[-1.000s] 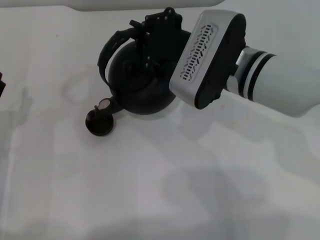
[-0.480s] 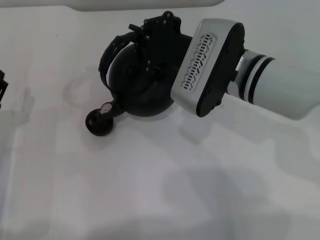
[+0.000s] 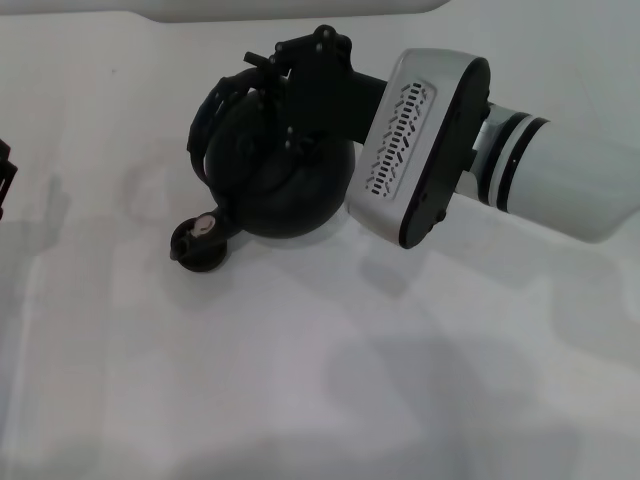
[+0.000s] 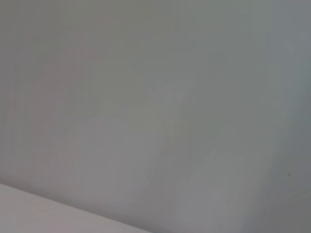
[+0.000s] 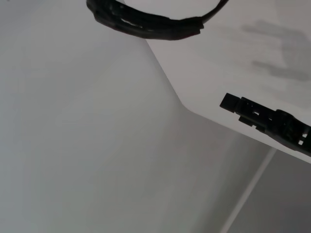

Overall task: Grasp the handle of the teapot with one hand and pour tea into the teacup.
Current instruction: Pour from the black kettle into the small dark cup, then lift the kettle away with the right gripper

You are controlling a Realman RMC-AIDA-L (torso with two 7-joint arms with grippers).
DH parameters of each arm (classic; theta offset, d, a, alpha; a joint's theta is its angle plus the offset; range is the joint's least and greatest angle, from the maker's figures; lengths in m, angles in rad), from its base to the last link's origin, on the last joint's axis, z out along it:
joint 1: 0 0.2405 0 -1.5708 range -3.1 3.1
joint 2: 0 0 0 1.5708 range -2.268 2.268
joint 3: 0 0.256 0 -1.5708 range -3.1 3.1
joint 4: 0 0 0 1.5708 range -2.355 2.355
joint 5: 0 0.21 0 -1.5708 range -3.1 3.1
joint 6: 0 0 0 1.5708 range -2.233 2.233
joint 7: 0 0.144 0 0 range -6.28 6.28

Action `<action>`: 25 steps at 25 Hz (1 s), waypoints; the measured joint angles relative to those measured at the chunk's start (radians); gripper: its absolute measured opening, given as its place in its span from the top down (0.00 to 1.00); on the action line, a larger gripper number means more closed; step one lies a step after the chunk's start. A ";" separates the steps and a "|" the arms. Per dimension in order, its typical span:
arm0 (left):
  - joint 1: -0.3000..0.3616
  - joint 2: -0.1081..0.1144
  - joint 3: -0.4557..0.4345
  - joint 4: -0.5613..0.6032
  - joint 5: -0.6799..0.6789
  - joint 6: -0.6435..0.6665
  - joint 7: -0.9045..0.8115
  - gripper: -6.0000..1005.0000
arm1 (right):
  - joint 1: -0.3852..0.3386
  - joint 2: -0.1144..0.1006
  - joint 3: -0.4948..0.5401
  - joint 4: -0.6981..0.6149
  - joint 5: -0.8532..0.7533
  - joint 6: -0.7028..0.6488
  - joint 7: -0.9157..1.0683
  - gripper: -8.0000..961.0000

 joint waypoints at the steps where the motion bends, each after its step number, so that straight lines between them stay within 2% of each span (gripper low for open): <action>1: 0.000 0.000 0.000 0.000 0.001 0.000 0.000 0.13 | 0.000 0.000 0.000 0.000 0.003 0.001 -0.003 0.87; 18: 0.010 -0.001 0.000 -0.029 0.048 -0.004 0.000 0.13 | 0.029 0.000 -0.007 0.009 0.045 0.007 -0.065 0.87; 25: 0.033 -0.002 0.000 -0.046 0.050 -0.024 0.002 0.13 | 0.040 0.000 0.001 0.028 0.073 0.042 -0.100 0.87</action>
